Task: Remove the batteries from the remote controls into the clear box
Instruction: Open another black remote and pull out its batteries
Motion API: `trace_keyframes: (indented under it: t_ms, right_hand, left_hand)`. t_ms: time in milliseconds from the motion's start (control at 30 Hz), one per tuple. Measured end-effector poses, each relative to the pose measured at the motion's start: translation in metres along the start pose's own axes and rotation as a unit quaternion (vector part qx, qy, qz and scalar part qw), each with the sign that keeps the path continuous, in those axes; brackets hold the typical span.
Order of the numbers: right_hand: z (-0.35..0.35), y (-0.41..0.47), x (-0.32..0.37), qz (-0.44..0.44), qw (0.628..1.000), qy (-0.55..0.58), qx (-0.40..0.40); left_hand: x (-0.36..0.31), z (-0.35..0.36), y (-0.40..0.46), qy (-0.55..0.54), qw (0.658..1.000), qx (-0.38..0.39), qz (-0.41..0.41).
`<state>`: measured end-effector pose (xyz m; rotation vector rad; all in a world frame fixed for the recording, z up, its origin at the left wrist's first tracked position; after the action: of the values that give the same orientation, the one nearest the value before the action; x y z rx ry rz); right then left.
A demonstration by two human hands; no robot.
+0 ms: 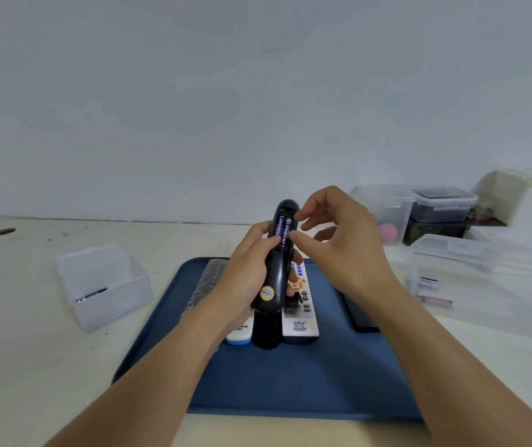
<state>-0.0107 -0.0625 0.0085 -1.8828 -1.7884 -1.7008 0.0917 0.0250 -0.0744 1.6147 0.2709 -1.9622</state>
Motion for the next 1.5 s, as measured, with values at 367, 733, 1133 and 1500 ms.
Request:
trace_keyframes:
  t_ms: [367, 733, 1133, 1500]
  right_hand:
    - [0.006, 0.0, -0.004, -0.038, 0.994, -0.106, -0.003]
    - [0.003, -0.003, -0.004, -0.026, 0.997, -0.05, -0.048]
    - [0.003, -0.003, 0.004, -0.042, 0.999, -0.026, 0.002]
    - [0.007, -0.002, -0.006, -0.01, 0.997, -0.068, -0.044]
  left_hand:
    - [-0.011, 0.008, -0.007, 0.295, 0.951, -0.022, 0.09]
    - [-0.013, 0.01, -0.008, 0.303, 0.947, -0.041, 0.096]
    - [-0.012, 0.001, 0.0, 0.101, 0.995, 0.007, 0.024]
    - [-0.01, 0.02, -0.01, 0.285, 0.954, 0.008, 0.091]
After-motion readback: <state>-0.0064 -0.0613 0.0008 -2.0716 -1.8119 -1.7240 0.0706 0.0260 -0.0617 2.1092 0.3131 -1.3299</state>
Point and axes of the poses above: each hand's wrist, its own y-axis towards the middle knuckle, its own z-axis out of the palm, x = y × z, the point moved 9 cm from there along y, towards the middle knuckle, and after that the axes turned 9 degrees about x, right-handed, at the moved point
